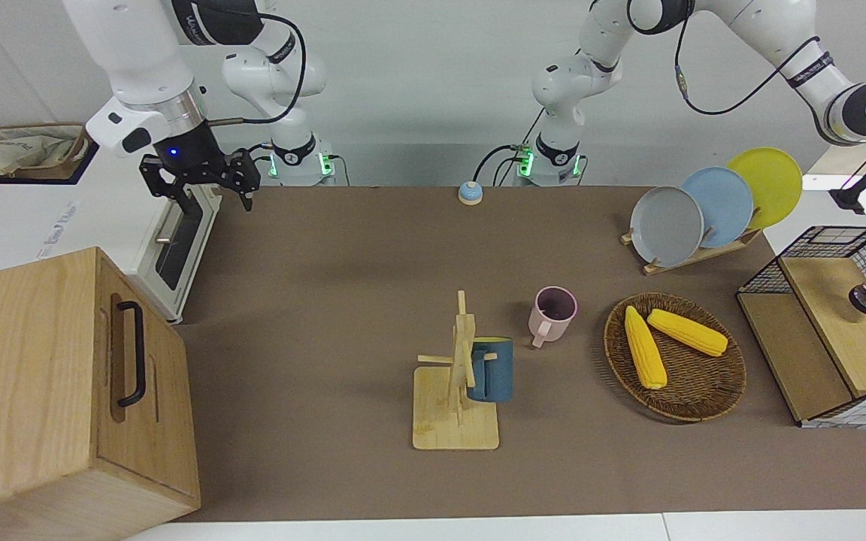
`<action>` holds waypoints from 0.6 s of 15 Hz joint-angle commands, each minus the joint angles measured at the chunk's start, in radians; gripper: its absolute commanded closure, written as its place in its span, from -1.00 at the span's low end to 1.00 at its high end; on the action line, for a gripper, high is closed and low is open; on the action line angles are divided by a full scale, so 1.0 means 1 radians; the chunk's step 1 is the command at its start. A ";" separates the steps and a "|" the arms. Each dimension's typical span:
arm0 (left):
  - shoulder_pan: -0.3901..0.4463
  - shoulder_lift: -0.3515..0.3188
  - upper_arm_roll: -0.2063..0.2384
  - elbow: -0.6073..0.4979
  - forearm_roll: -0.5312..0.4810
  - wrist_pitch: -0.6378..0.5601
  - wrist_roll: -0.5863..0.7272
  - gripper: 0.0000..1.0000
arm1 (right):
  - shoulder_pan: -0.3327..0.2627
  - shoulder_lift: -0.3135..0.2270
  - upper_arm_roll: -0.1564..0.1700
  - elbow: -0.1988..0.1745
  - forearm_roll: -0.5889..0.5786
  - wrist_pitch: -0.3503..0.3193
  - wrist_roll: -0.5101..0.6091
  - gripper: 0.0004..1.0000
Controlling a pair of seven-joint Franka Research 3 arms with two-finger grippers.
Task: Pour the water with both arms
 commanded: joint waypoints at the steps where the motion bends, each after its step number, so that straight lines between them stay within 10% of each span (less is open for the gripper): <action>1: 0.002 0.010 -0.020 -0.002 -0.043 0.068 0.032 1.00 | 0.002 -0.004 -0.002 0.005 0.010 -0.008 -0.014 -0.97; 9: 0.008 0.050 -0.035 -0.008 -0.118 0.096 0.106 0.94 | 0.002 -0.004 -0.002 0.003 0.010 -0.008 -0.014 -0.97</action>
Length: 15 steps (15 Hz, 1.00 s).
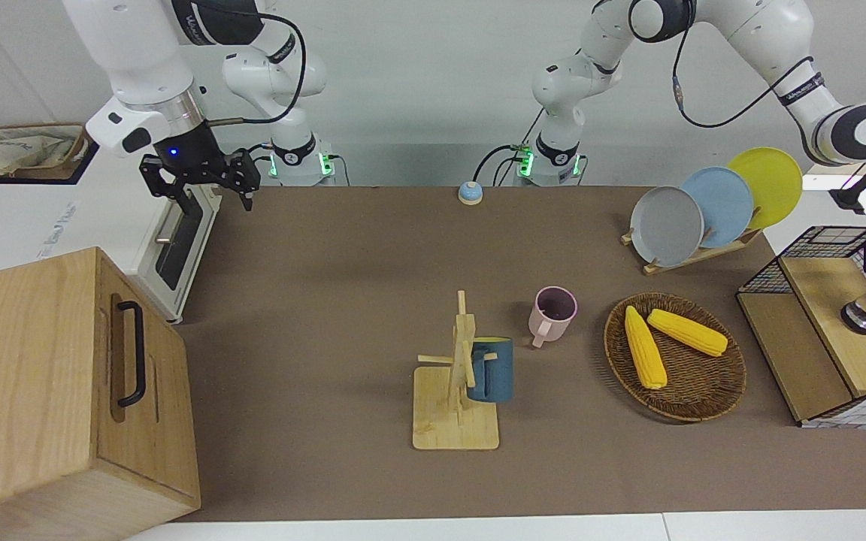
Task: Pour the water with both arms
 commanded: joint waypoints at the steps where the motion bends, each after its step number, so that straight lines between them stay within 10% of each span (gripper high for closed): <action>1: 0.006 0.001 -0.007 0.000 -0.074 0.024 0.073 0.92 | 0.002 -0.004 -0.002 0.003 0.010 -0.008 -0.014 -0.97; 4: 0.008 0.006 -0.007 0.000 -0.078 0.025 0.085 0.80 | 0.002 -0.005 -0.002 0.005 0.010 -0.010 -0.014 -0.97; 5: 0.008 0.006 -0.007 0.000 -0.076 0.025 0.085 0.40 | 0.002 -0.005 -0.002 0.005 0.010 -0.008 -0.014 -0.97; 6: 0.008 0.006 -0.006 0.000 -0.078 0.025 0.085 -0.68 | 0.002 -0.005 -0.002 0.005 0.010 -0.010 -0.014 -0.97; 7: 0.006 0.007 -0.006 0.000 -0.076 0.025 0.084 -1.00 | 0.002 -0.005 -0.002 0.005 0.010 -0.008 -0.014 -0.97; 15: 0.000 -0.009 0.008 0.012 0.126 -0.007 -0.130 -1.00 | 0.002 -0.005 -0.002 0.005 0.010 -0.008 -0.014 -0.97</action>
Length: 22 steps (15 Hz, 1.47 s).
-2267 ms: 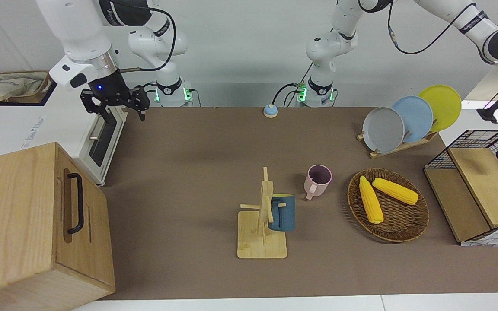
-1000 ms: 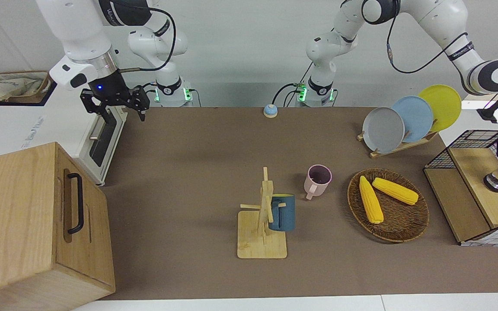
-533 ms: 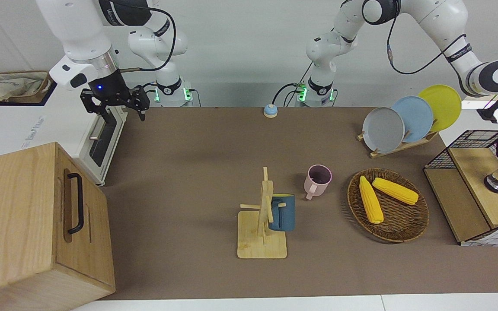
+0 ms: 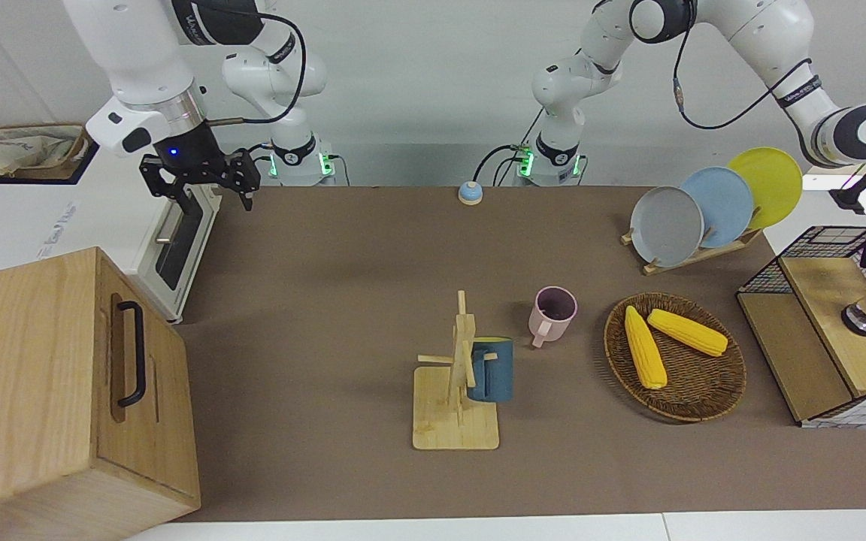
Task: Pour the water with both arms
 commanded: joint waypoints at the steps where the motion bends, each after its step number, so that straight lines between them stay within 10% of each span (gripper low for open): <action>1: -0.004 -0.014 0.005 0.015 0.179 -0.035 -0.175 -1.00 | 0.002 -0.005 -0.002 0.005 0.010 -0.008 -0.014 -0.97; 14: -0.017 -0.093 -0.004 0.175 0.617 -0.520 -0.541 -1.00 | 0.002 -0.005 -0.002 0.005 0.010 -0.008 -0.014 -0.97; 22: -0.155 -0.174 -0.024 0.166 0.718 -0.784 -0.722 -1.00 | 0.002 -0.005 -0.002 0.005 0.010 -0.008 -0.014 -0.97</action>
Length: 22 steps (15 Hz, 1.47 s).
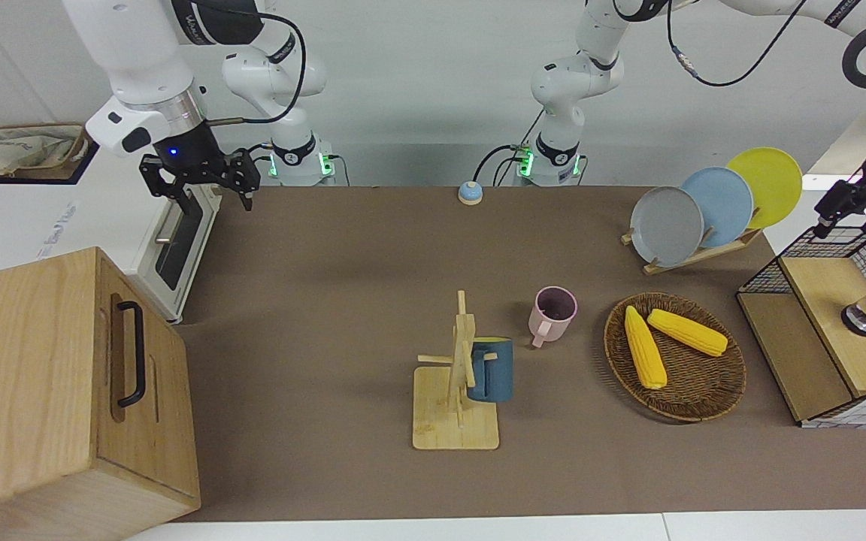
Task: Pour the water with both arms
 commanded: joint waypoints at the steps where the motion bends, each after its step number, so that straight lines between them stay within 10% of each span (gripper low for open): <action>1: -0.068 -0.044 0.001 -0.009 0.052 -0.131 -0.081 -1.00 | 0.002 -0.005 -0.002 0.004 0.010 -0.008 -0.014 -0.97; 22: -0.134 -0.107 -0.327 -0.033 0.209 -0.290 -0.342 -1.00 | 0.002 -0.005 -0.002 0.004 0.010 -0.008 -0.014 -0.97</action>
